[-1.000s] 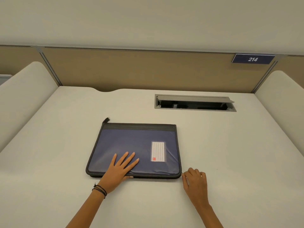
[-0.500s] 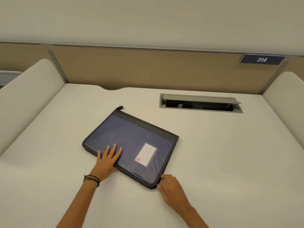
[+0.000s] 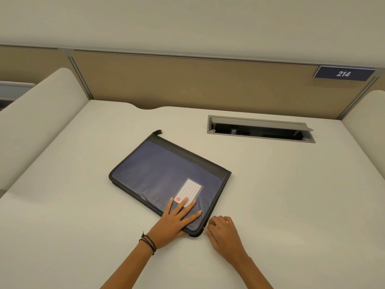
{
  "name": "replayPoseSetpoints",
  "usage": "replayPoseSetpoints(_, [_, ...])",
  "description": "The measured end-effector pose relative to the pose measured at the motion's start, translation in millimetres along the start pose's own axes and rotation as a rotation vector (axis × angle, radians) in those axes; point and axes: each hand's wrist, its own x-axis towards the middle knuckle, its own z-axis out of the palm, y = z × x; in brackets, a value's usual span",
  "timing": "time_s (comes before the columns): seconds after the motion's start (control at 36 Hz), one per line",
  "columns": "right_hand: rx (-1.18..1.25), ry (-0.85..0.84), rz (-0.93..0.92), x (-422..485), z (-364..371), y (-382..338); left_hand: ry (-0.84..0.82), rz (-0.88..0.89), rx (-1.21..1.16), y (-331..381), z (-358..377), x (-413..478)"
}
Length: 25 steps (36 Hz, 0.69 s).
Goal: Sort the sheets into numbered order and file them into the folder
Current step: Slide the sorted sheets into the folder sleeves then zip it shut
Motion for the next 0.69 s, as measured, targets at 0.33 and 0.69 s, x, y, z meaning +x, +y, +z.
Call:
replayPoseSetpoints(0.33, [-0.074, 0.014, 0.061, 16, 2, 29, 0.003, -0.047, -0.118, 5, -8, 1])
replayPoseSetpoints(0.69, [-0.162, 0.064, 0.107, 43, 8, 68, -0.135, -0.042, -0.091, 3, -11, -2])
